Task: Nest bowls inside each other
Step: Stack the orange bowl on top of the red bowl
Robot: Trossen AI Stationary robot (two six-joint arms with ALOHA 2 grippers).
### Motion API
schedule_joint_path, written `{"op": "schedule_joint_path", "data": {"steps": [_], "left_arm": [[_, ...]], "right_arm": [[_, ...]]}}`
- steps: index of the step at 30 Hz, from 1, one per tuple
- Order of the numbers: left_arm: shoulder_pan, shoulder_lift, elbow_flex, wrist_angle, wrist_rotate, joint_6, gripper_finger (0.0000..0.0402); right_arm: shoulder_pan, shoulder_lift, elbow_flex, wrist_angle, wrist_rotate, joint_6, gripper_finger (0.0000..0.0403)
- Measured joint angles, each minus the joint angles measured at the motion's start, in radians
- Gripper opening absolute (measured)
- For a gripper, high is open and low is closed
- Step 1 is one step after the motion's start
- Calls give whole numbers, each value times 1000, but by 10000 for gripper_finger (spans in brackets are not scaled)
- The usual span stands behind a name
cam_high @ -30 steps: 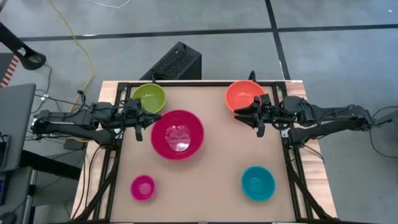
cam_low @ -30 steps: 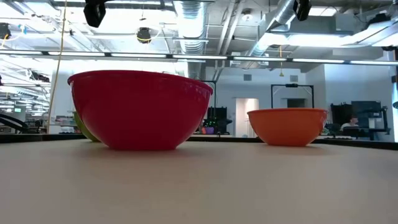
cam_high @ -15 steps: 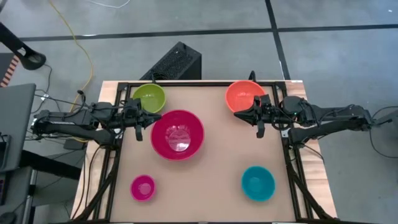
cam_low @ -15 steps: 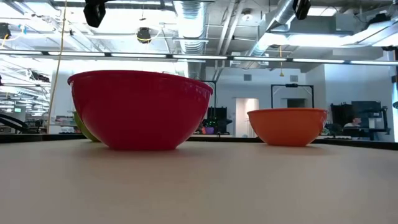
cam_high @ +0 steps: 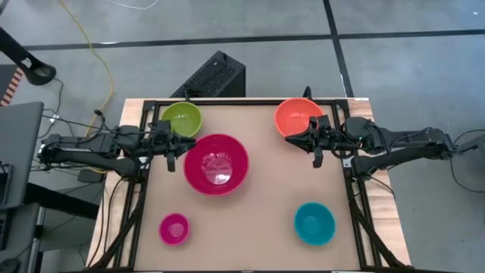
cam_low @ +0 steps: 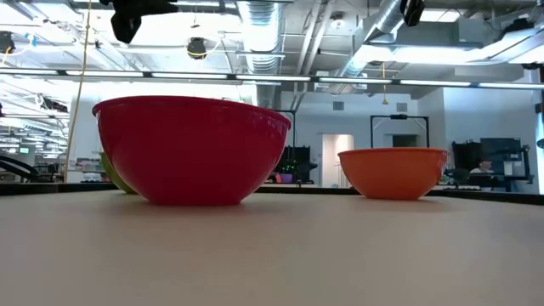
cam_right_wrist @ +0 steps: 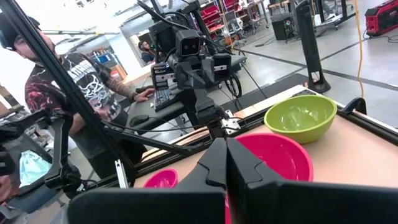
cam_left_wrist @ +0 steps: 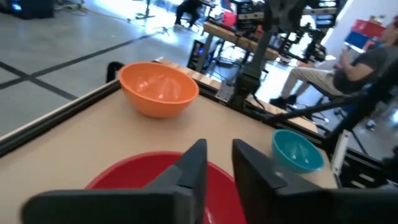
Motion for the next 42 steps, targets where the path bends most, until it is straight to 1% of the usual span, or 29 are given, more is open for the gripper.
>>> {"op": "schedule_joint_path", "data": {"steps": [2, 7, 9, 12, 16, 19, 23, 26, 29, 32, 34, 36, 42], "left_arm": [[0, 0, 0, 0, -21, 7, 107], [1, 0, 0, -25, -26, -1, 169], [1, 0, 0, -33, -20, -10, 187], [1, 0, 0, -39, -20, -31, 200], [1, 0, 0, -39, -15, -37, 202], [1, 0, 0, -42, -14, -37, 201], [1, 0, 0, -42, -14, -37, 194], [1, 0, 0, -43, -14, -37, 188], [1, 0, 0, -42, -14, -37, 183], [1, 0, 0, -43, -14, -37, 180], [1, 0, -1, -43, -14, -42, 180], [1, 0, -1, -42, -14, -43, 180], [1, 0, -1, -43, -14, -44, 180]], "right_arm": [[0, 0, 0, -1, 0, 0, 10], [0, 0, 0, -2, 0, 0, 10], [0, 0, 0, -2, 0, -1, 11], [0, 0, 0, -2, 0, -5, 11], [0, 0, 0, -5, 0, -6, 22], [0, 0, 0, -13, 4, -6, 51], [0, 6, 0, -35, 26, 22, 105], [0, 22, 0, -47, 29, 31, 153], [-1, 52, 0, -59, 29, 61, 202], [-1, 86, 0, -60, 29, 65, 241], [-1, 103, 0, -57, 28, 72, 254], [-1, 116, 0, -57, 17, 72, 258], [-1, 109, 0, -67, 15, 49, 248]]}}
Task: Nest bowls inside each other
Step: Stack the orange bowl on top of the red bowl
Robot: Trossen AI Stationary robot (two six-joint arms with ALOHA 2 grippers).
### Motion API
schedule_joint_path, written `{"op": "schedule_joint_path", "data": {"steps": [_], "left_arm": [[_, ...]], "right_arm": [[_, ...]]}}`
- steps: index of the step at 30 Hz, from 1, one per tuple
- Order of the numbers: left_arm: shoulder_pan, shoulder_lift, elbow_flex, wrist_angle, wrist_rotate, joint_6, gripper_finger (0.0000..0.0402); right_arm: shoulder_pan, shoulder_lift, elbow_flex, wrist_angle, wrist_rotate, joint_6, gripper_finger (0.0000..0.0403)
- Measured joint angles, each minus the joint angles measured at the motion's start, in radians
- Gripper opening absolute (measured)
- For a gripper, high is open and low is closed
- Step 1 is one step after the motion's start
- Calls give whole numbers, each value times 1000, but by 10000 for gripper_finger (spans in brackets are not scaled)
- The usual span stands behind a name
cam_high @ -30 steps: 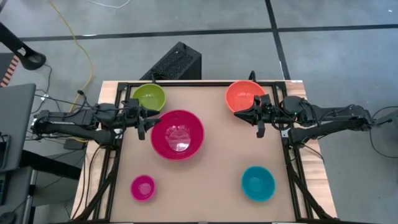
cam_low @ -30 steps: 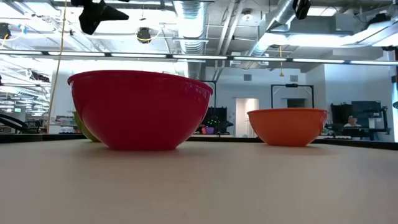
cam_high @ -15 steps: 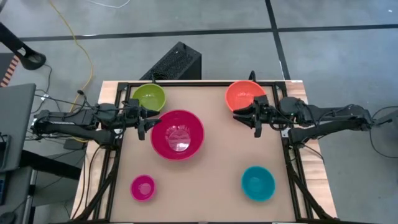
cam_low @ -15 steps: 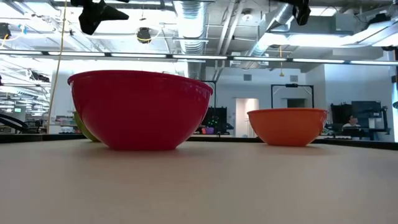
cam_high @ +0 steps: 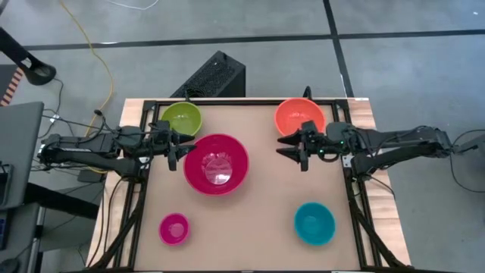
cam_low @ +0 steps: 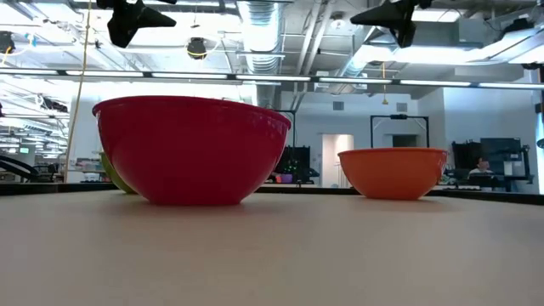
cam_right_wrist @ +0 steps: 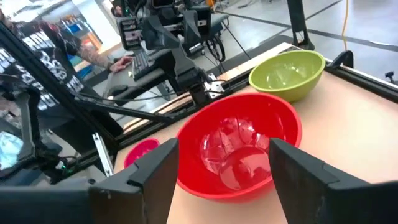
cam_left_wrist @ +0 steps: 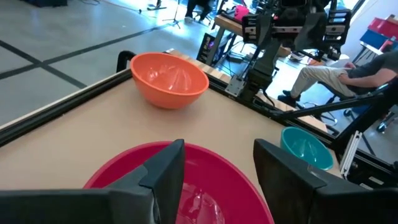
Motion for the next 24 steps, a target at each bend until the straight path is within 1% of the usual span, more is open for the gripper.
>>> {"op": "schedule_joint_path", "data": {"steps": [2, 4, 8, 13, 16, 20, 24], "left_arm": [[0, 0, 0, 0, 0, 0, 180], [0, 0, 0, 0, 0, 0, 180], [0, 0, 0, 0, 0, 1, 180], [0, 0, 0, 0, -1, 2, 180], [0, 0, 0, 0, -1, 2, 180], [0, 0, 0, 0, -1, 1, 180], [0, 0, 0, 0, -2, 1, 180]], "right_arm": [[0, -9, 0, -41, 12, -20, 241], [-8, -14, 22, -137, 18, -46, 234], [-38, 1, 101, -342, 21, -106, 224], [-88, 24, 203, -502, 25, -182, 223], [-119, 44, 247, -603, 44, -214, 223], [-161, 78, 274, -730, 46, -233, 223], [-184, 124, 274, -811, 43, -241, 223]]}}
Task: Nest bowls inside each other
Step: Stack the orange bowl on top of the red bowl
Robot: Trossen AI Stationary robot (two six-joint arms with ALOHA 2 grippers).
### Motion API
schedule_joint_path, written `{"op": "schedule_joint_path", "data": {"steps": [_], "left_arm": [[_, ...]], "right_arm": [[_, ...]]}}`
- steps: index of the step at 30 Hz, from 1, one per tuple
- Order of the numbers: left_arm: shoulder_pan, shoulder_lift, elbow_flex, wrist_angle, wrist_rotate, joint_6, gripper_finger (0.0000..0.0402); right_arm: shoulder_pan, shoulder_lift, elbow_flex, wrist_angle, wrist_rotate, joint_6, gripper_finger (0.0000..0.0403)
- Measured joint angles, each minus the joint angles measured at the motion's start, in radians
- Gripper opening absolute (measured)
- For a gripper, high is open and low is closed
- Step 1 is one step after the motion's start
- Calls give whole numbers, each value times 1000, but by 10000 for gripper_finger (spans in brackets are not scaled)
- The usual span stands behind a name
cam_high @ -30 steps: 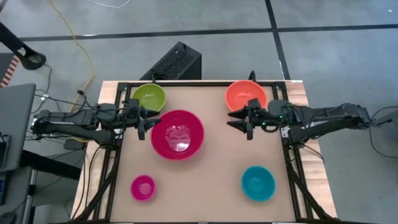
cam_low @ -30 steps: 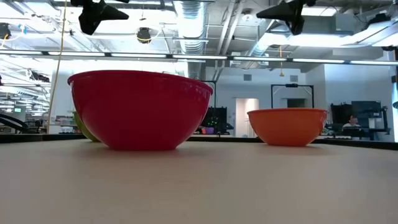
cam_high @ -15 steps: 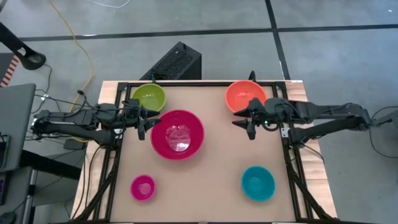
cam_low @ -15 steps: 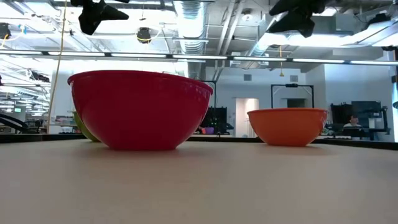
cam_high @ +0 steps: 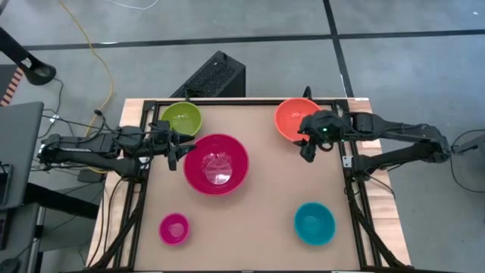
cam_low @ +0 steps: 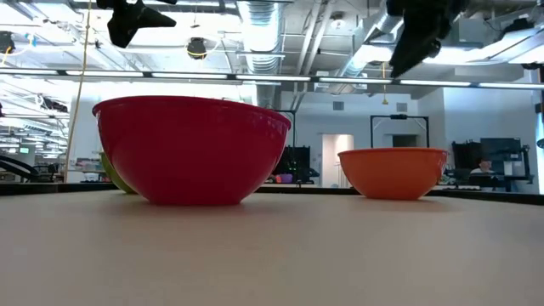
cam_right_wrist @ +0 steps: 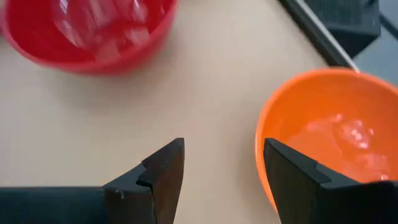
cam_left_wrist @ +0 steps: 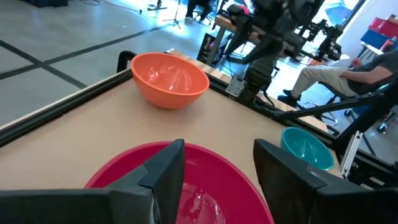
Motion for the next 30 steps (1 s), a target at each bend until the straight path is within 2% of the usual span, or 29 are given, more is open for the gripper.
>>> {"op": "schedule_joint_path", "data": {"steps": [8, 18, 30], "left_arm": [[0, 0, 0, 0, -5, -2, 180], [0, 0, 0, 1, -6, -4, 180], [0, 0, 0, 1, -7, -5, 180]], "right_arm": [[-1, 92, 0, -16, 0, -74, 223], [-71, 208, 0, -65, 0, -138, 223], [-144, 259, -21, -68, 0, -178, 223]]}}
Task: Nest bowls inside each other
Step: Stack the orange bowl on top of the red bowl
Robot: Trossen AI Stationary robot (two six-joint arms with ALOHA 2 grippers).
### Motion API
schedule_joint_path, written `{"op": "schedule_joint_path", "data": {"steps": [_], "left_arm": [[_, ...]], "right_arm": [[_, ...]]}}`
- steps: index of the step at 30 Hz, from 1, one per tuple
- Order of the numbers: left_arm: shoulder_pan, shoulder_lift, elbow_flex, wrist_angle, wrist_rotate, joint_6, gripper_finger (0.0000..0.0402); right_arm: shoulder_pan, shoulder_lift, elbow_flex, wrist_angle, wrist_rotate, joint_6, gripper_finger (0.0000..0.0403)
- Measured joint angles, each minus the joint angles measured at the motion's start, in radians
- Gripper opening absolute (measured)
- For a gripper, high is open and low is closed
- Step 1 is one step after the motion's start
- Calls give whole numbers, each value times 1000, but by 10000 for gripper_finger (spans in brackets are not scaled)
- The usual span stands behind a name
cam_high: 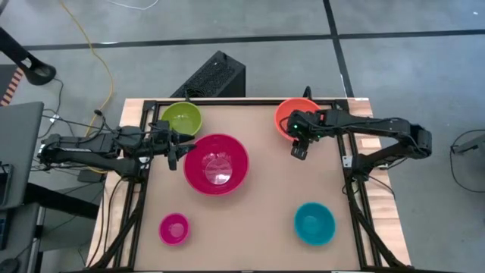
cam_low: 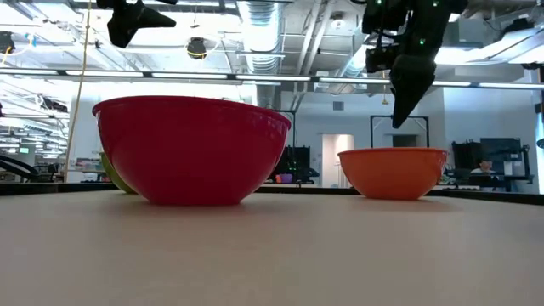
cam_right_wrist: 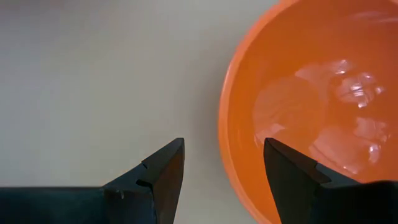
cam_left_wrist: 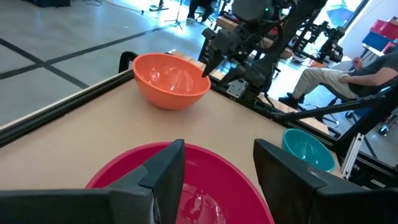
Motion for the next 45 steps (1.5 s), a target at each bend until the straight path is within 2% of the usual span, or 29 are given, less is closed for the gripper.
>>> {"op": "schedule_joint_path", "data": {"steps": [7, 14, 19, 23, 30, 31, 39, 45], "left_arm": [[0, 0, 0, 0, 0, 0, 180], [0, 0, 0, 0, 0, 0, 180], [0, 0, 0, 0, 0, 0, 180], [0, 0, 0, 0, 0, 0, 180], [0, 0, 0, 0, 0, 1, 180], [0, 0, 0, 0, 0, 1, 180], [0, 0, 0, 0, 0, 1, 180], [0, 0, 0, 0, 0, 0, 180]], "right_arm": [[-19, 0, -62, 25, -56, 1, 223], [-33, 0, -103, 58, -55, -7, 221], [-66, 0, -117, 84, -56, -20, 204], [-101, 0, -122, 86, -106, -35, 164], [-143, 0, -122, 85, -232, -54, 22], [-145, -1, -122, 85, -247, -56, 12], [-150, -1, -122, 86, -288, -55, 4], [-128, -2, -122, 97, -316, -50, 22]]}}
